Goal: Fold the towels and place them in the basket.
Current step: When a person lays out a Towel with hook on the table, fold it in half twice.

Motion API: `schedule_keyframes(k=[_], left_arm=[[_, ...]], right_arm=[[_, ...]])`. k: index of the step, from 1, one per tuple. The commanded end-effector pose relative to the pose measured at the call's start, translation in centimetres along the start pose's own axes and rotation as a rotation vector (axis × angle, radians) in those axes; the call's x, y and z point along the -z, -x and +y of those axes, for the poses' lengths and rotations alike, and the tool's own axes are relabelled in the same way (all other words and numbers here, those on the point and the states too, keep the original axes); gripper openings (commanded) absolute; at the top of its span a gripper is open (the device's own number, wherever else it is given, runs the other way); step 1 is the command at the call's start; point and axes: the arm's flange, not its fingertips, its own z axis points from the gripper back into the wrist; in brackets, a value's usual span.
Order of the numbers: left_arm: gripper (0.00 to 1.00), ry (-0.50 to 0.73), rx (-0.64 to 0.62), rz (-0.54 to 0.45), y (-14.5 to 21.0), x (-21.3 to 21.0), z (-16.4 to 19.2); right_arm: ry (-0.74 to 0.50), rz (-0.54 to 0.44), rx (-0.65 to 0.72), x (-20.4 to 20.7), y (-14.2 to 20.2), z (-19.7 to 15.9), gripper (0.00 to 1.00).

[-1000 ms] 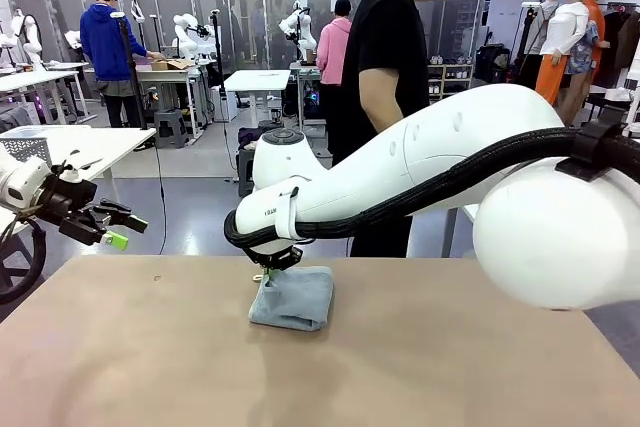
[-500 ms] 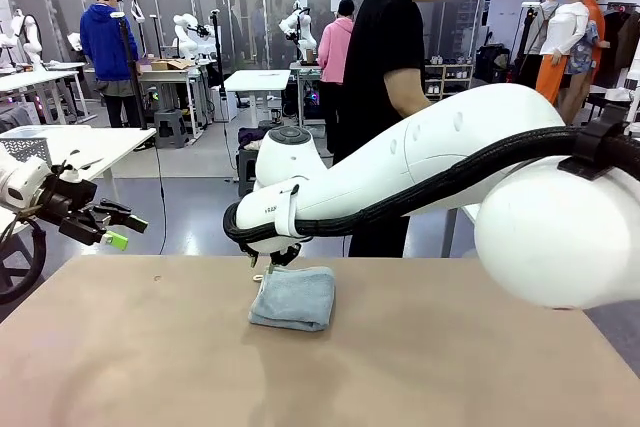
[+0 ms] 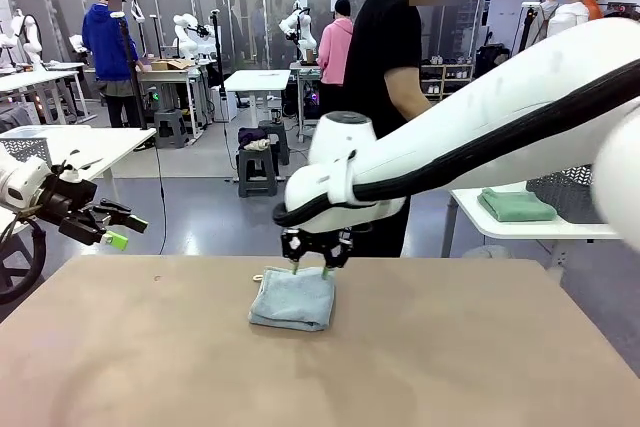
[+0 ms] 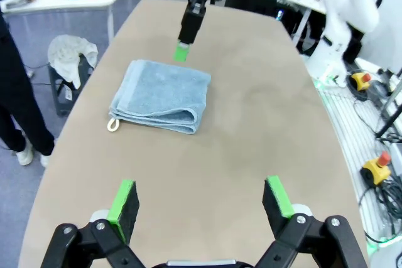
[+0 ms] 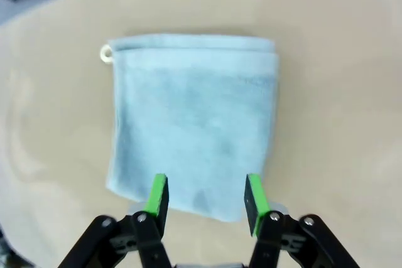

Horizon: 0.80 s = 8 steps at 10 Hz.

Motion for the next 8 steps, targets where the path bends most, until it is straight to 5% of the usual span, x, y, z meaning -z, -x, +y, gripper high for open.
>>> schedule_keyframes(k=[1,8], left_arm=[[1.00,-0.008,0.008,0.004,-0.3,-0.1,-0.1],[1.00,-0.008,0.008,0.004,-0.3,-0.1,-0.1]], right_arm=[[-0.048,0.041,-0.017,-0.6,0.9,-3.4,0.62],[-0.055,0.026,0.045,0.1,0.4,-4.5,0.62]])
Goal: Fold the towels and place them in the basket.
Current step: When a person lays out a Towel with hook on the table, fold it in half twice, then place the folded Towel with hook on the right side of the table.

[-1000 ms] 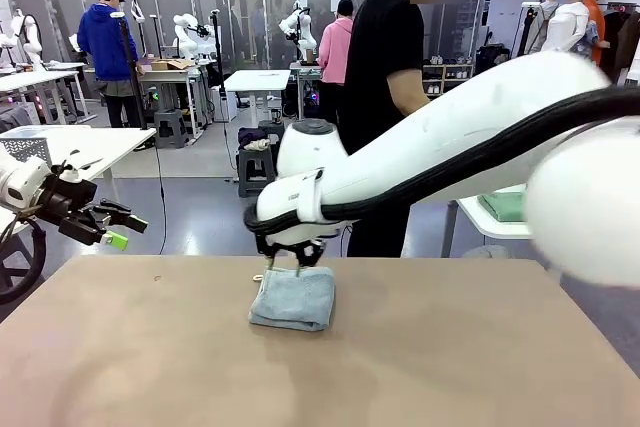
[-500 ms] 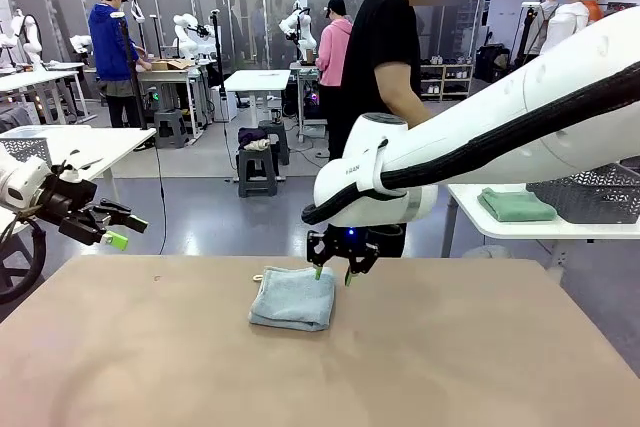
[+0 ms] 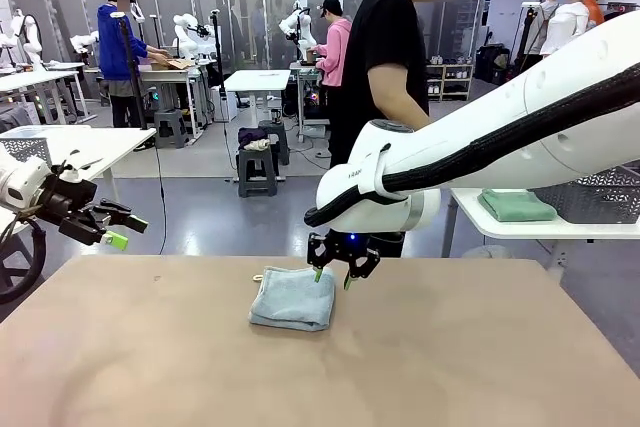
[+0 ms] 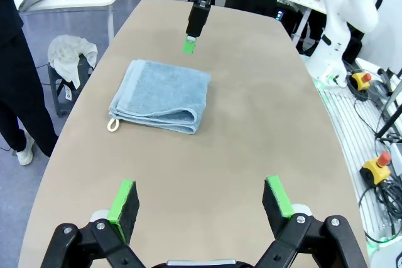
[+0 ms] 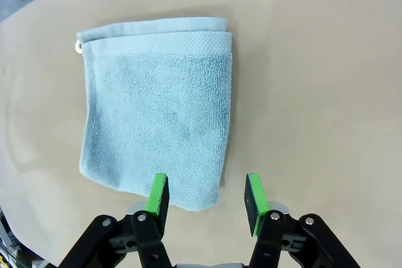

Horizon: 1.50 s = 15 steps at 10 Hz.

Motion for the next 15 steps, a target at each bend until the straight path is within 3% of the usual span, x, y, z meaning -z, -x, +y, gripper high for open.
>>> schedule_keyframes(k=[1,12,15], left_arm=[[1.00,-0.008,0.008,0.004,-0.3,-0.1,-0.1],[1.00,-0.008,0.008,0.004,-0.3,-0.1,-0.1],[1.00,-0.008,0.008,0.004,-0.3,-0.1,-0.1]], right_arm=[[0.002,0.001,0.002,-0.1,-0.2,-0.1,0.62],[0.000,0.000,0.000,0.0,0.0,0.0,0.62],[-0.010,-0.030,0.039,2.3,-0.8,0.4,0.62]])
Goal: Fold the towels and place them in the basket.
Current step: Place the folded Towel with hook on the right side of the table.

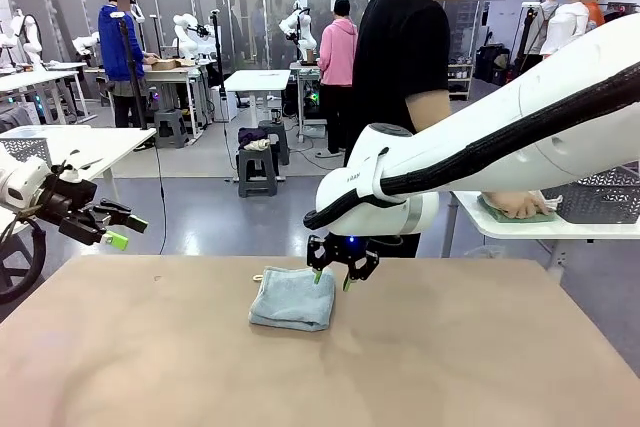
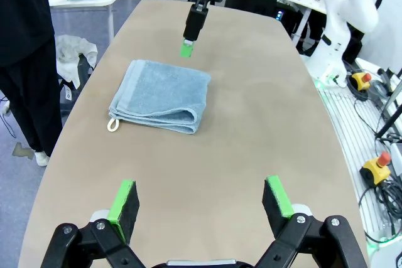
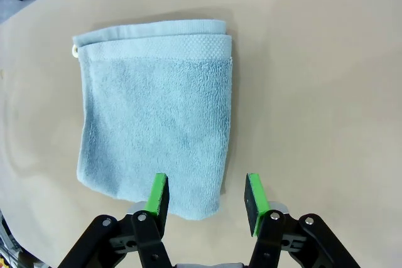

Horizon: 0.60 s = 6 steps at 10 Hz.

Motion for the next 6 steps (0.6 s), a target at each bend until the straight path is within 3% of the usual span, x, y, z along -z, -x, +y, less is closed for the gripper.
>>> schedule_keyframes(k=[1,6], left_arm=[[1.00,-0.008,0.008,0.004,-0.3,-0.1,-0.1],[1.00,-0.008,0.008,0.004,-0.3,-0.1,-0.1]], right_arm=[[-0.013,-0.032,0.040,1.9,-0.7,0.3,0.62],[-0.041,-0.042,0.061,5.0,-0.8,-0.4,0.62]])
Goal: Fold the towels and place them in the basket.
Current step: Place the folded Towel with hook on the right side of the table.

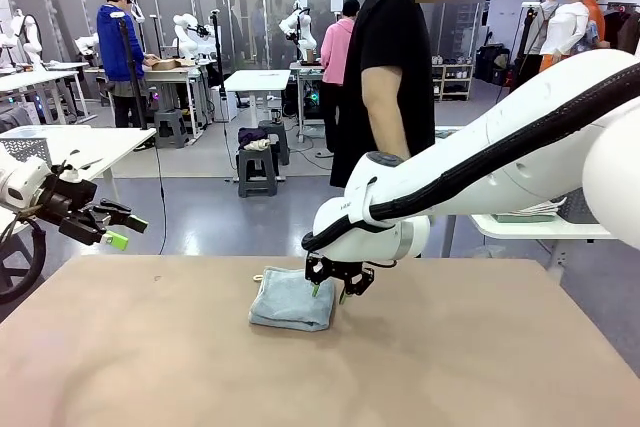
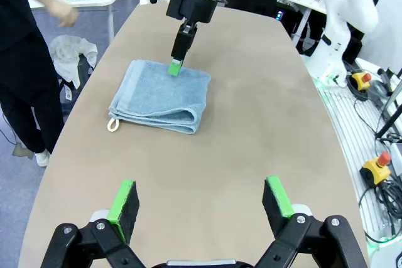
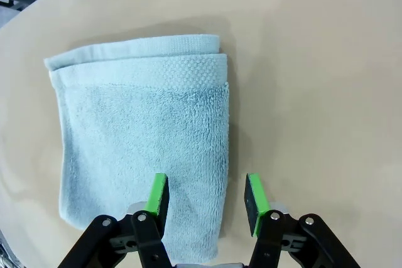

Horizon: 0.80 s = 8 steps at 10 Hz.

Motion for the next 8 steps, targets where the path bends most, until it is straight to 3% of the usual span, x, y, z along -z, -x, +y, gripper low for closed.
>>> schedule_keyframes(k=[1,5,6,7,8], left_arm=[[1.00,-0.008,0.008,0.004,-0.3,-0.1,-0.1],[1.00,-0.008,0.008,0.004,-0.3,-0.1,-0.1],[1.00,-0.008,0.008,0.004,-0.3,-0.1,-0.1],[1.00,-0.008,0.008,0.004,-0.3,-0.1,-0.1],[1.00,-0.008,0.008,0.004,-0.3,-0.1,-0.1]], right_arm=[[-0.028,-0.033,0.027,0.6,0.0,0.6,0.62],[-0.020,-0.048,0.049,1.5,0.0,0.8,0.62],[-0.024,-0.055,0.047,1.6,0.0,0.8,0.43],[-0.026,-0.057,0.049,1.6,0.0,0.9,0.43],[-0.029,-0.060,0.048,1.5,0.0,0.9,0.24]])
